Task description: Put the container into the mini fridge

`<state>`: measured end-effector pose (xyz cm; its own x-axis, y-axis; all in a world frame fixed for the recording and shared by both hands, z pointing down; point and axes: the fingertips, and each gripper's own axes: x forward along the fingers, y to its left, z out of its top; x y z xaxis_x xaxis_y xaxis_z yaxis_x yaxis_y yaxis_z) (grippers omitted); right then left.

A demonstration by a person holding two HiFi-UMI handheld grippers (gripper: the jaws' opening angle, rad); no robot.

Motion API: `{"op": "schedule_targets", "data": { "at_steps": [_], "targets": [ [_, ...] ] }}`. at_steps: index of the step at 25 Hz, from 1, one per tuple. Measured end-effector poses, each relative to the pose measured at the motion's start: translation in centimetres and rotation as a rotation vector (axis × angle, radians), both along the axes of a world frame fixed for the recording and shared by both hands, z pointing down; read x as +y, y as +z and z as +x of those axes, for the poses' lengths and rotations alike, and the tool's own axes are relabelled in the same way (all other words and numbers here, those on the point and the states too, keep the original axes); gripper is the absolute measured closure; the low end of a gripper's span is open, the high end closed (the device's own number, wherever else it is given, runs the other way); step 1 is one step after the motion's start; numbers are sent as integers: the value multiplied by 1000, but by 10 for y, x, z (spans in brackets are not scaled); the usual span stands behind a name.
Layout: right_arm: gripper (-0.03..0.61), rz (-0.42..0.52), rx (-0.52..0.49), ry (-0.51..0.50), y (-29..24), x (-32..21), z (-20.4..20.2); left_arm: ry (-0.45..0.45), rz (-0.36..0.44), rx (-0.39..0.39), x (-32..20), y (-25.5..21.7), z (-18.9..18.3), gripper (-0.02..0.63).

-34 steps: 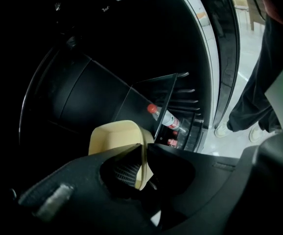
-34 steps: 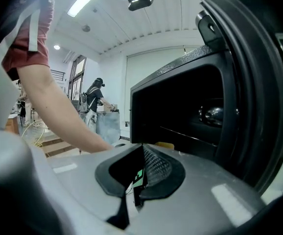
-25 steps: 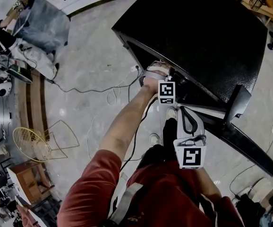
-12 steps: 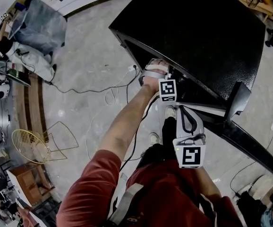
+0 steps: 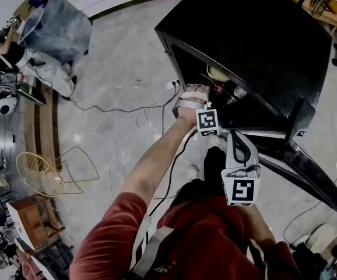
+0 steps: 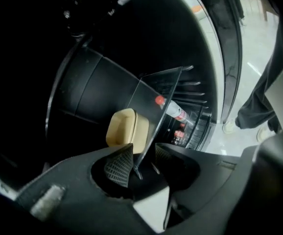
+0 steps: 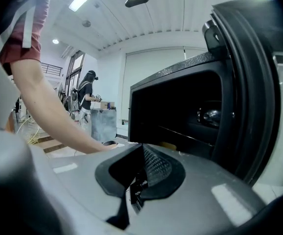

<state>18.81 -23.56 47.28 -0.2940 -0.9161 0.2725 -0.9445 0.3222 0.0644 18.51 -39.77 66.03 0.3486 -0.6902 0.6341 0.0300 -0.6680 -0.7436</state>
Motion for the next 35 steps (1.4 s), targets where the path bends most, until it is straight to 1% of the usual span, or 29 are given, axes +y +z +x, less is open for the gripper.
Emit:
{"op": "schedule_targets", "data": {
  "at_steps": [3, 5, 11, 14, 19, 23, 24, 25, 27, 30, 32, 35],
  "targets": [
    [580, 6, 17, -12, -1, 5, -4, -41, -13, 35, 18, -5, -16, 466],
    [580, 7, 13, -13, -3, 9, -9, -69, -37, 60, 35, -7, -27, 466],
    [580, 20, 16, -45, -6, 30, -28, -123, -78, 116, 100, -13, -59, 466],
    [580, 18, 17, -60, -4, 43, -35, -177, -91, 152, 130, -19, -81, 466],
    [580, 17, 28, -82, -2, 59, -45, -300, -112, 290, 169, -45, -113, 468],
    [580, 28, 63, -112, 3, 71, -50, -377, -101, 366, 193, -67, -134, 468],
    [580, 32, 62, -118, 2, 73, -53, -401, -97, 395, 198, -74, -140, 468],
    [580, 34, 61, -124, 1, 76, -56, -431, -95, 436, 202, -82, -146, 469],
    [580, 29, 69, -133, 2, 81, -58, -505, -101, 553, 210, -99, -158, 475],
    [580, 42, 56, -153, -7, 85, -65, -623, -107, 782, 221, -126, -176, 480],
    [580, 65, 46, -172, -19, 86, -72, -670, -86, 913, 229, -146, -188, 480],
    [580, 89, 47, -194, -28, 85, -80, -692, -29, 1026, 239, -170, -204, 480]
  ]
}}
